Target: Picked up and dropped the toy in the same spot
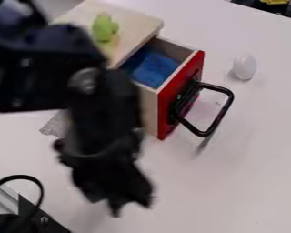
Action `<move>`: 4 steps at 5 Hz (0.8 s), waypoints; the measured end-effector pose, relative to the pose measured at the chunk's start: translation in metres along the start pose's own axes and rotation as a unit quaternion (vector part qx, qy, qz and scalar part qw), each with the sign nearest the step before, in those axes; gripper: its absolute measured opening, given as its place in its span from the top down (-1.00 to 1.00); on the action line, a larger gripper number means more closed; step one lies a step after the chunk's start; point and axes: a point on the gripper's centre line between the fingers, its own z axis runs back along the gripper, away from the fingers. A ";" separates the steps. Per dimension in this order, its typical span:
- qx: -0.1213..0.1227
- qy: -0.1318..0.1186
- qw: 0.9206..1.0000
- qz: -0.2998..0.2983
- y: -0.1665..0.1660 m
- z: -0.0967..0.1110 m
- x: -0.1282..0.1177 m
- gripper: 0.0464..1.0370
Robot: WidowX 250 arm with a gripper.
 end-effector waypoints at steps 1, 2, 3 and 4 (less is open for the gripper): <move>0.005 0.033 0.999 0.016 0.028 -0.023 -0.004 0.30; 0.005 0.053 0.998 0.035 0.045 -0.038 -0.001 0.30; 0.005 0.054 0.997 0.046 0.051 -0.045 0.011 0.18; 0.011 0.047 0.998 0.048 0.049 -0.045 0.018 -0.47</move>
